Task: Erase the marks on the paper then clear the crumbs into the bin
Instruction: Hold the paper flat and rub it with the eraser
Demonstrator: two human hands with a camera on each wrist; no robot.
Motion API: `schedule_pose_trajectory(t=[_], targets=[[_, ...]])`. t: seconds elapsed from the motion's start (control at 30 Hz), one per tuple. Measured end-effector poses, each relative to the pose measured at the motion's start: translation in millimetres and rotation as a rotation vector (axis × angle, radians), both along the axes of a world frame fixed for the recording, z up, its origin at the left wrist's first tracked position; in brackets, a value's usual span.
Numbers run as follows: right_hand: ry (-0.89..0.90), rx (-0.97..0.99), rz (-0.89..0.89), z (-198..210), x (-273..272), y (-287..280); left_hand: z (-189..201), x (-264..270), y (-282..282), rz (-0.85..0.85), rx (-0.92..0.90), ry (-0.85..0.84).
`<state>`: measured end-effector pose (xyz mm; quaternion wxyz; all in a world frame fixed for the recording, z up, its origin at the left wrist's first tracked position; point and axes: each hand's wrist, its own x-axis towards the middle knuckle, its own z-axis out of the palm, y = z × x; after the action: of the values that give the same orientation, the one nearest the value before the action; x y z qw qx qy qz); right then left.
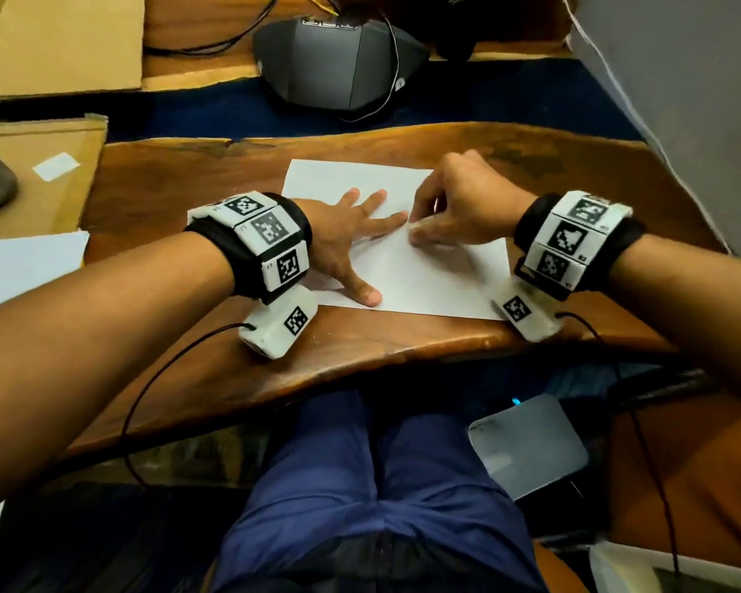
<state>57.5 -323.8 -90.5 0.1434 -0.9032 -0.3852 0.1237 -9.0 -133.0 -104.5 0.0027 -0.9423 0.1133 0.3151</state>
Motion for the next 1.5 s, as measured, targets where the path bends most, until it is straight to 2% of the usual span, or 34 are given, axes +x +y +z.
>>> schedule_pose_trajectory(t=[0.13,0.3,0.47,0.57,0.63,0.77,0.9,1.07,1.2,1.27,1.33,1.37,1.47,1.5], targets=[[0.153,-0.105,0.189,3,-27,-3,1,1,-2,-0.011,0.015,0.011],[0.013,0.011,-0.041,3,17,-6,4,0,-7,-0.023,0.038,0.009],[0.2,-0.076,0.19,1,-27,-9,6,2,-5,-0.031,0.059,0.038],[0.088,0.007,0.011,4,2,-11,8,4,-9,-0.034,0.065,0.052],[0.039,0.018,-0.016,1,5,-11,8,4,-10,-0.024,0.069,0.057],[0.127,-0.068,0.218,-1,-36,-5,9,4,-9,-0.027,0.089,0.065],[0.034,0.008,-0.011,5,-2,-9,12,3,-14,-0.014,0.105,0.07],[0.107,-0.053,0.182,-3,-36,-3,16,0,-15,-0.023,0.141,0.056],[0.041,0.013,-0.059,2,-10,-7,14,0,-17,-0.028,0.142,0.041],[0.031,0.006,0.033,-3,-25,-1,13,1,-14,-0.019,0.128,0.044],[0.099,-0.025,0.153,-5,-43,0,12,2,-12,-0.024,0.118,0.054],[0.109,-0.039,0.141,-3,-39,-1,12,3,-12,-0.027,0.123,0.055],[0.045,0.01,-0.053,4,-12,-6,11,2,-15,-0.026,0.136,0.044],[0.027,0.021,-0.058,3,-12,-5,11,1,-15,-0.021,0.136,0.038]])
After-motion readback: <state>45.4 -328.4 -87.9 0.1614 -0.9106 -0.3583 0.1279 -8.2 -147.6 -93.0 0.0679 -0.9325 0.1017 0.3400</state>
